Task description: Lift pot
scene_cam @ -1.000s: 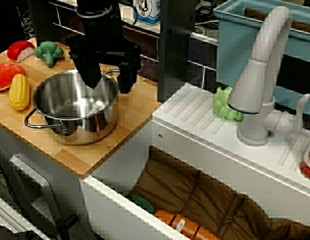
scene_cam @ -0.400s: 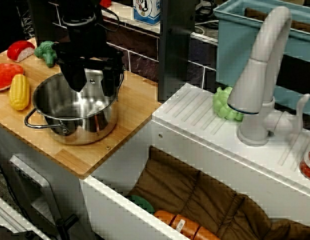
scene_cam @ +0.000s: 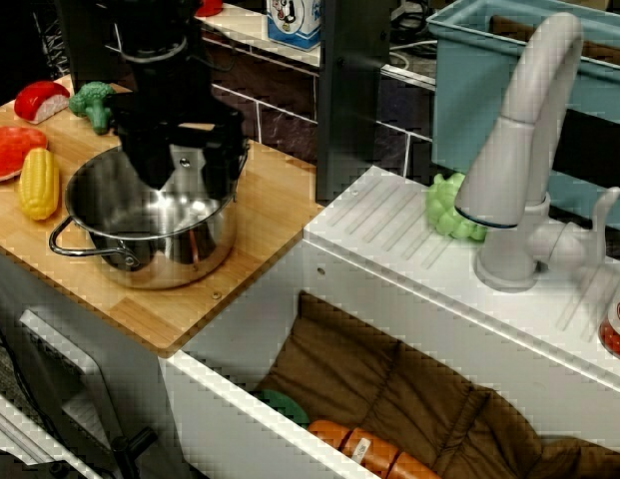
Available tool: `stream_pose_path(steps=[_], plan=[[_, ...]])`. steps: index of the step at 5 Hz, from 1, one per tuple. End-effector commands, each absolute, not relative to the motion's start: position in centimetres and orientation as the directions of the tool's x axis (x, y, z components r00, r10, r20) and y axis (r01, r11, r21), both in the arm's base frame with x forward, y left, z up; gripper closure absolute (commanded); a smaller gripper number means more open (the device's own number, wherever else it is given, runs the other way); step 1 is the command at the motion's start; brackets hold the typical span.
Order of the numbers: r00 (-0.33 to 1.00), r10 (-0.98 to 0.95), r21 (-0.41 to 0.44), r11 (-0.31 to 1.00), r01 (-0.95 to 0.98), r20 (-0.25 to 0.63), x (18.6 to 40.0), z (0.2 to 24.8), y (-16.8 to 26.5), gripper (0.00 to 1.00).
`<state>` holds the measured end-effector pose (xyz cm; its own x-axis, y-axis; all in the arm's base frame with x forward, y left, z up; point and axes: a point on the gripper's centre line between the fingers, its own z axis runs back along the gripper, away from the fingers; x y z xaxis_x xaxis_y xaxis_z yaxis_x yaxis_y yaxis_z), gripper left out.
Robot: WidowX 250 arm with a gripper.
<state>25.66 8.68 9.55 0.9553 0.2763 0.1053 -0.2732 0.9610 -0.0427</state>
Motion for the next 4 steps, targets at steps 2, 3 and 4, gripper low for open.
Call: stream_pose_path(steps=[2,3,4], plan=[[0.971,0.227,-0.013,0.974,-0.227,0.072,25.5,7.9,6.0,0.00],[0.968,0.248,0.001,0.969,-0.248,0.048,25.4,7.1,6.2,0.00],[0.965,0.259,0.014,0.966,-0.260,0.044,25.6,6.8,6.6,0.00]])
